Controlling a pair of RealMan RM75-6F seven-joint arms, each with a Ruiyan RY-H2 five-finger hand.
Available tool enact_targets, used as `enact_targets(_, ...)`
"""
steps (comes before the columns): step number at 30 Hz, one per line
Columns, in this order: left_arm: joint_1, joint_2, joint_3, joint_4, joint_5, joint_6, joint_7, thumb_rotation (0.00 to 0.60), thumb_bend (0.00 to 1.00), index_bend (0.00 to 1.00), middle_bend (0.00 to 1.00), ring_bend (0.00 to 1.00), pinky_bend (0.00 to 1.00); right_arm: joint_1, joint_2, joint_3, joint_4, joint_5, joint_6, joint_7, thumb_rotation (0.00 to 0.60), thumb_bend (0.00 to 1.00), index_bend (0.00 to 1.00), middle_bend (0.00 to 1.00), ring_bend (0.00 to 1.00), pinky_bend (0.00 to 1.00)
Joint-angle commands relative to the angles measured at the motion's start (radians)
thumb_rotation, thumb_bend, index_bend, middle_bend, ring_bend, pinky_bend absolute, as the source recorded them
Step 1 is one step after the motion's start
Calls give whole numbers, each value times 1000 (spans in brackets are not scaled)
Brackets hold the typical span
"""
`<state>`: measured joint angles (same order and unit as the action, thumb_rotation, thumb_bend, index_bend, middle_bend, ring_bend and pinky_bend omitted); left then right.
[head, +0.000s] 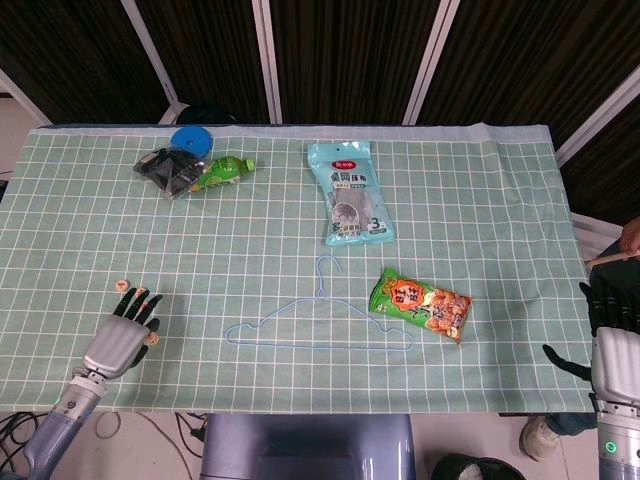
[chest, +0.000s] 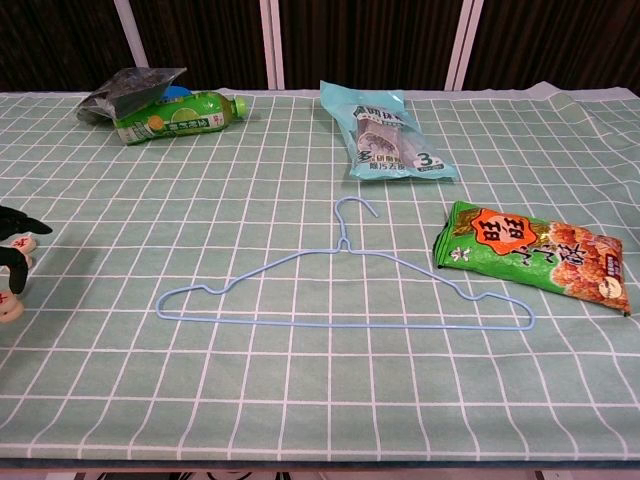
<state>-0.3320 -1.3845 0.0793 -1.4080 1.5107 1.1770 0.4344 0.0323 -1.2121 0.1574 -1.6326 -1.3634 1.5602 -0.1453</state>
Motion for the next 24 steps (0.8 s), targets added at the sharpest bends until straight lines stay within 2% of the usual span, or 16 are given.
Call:
enact_targets(1, 2, -1, -4, 1, -1, 6, 4, 600, 322, 425, 79, 0, 20, 0, 0, 0, 0, 0, 0, -1, 600, 205, 104, 25, 55, 0)
enact_targets(24, 16, -3, -7, 28, -14, 13, 5, 600, 322, 439, 79, 0, 20, 0, -3, 0, 0, 2, 0, -6, 600, 205, 104, 25, 55, 0)
